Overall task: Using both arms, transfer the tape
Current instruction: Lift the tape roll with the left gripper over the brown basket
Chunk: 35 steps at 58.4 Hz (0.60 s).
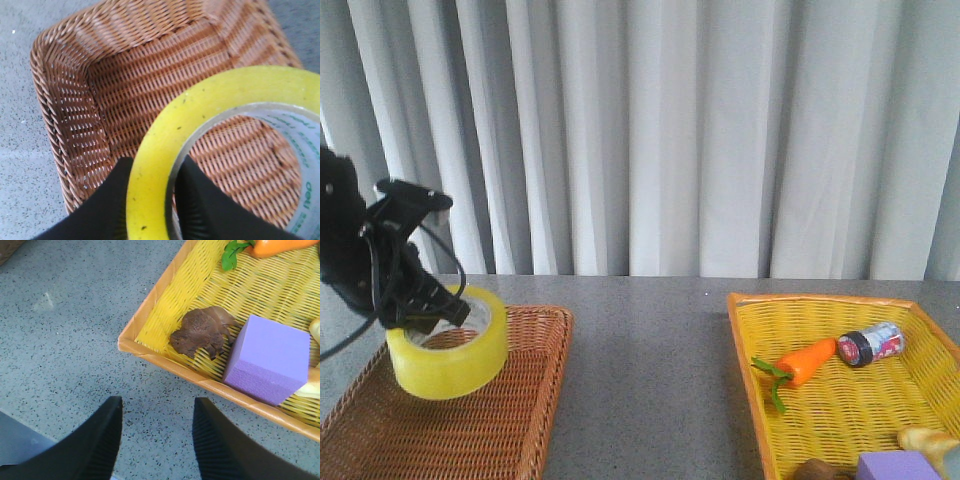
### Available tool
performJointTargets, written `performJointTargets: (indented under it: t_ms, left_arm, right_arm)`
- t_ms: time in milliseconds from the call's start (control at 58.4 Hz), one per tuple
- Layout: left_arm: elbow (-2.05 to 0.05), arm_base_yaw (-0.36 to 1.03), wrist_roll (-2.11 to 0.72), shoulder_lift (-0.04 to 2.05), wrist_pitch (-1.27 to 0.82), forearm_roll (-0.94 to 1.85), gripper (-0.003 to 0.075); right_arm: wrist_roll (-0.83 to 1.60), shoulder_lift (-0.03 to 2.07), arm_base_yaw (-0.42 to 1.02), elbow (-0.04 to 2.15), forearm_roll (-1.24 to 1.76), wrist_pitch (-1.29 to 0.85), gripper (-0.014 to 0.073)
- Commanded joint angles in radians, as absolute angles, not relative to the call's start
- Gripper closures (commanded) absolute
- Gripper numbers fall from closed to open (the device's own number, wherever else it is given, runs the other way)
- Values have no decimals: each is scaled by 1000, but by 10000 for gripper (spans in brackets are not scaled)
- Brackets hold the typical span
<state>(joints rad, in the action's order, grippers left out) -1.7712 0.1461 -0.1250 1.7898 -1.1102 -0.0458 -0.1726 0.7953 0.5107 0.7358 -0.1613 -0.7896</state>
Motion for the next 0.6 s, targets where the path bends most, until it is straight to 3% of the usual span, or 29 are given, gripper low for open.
performJointTargets:
  t_ms: [0,223,583]
  left_arm:
    - [-1725,139,-107,1743,-937,-20,647]
    - [-1616,140,-107,1795,-773,-21,647]
    - [-1606,139,-89,1892,-768,-65,631]
  right_arm:
    - [-173,790,505,760,-174,-739,267]
    - [-173,790,505,760,-174,-739,267]
    - [-173,790,505,760,-174,-739,267]
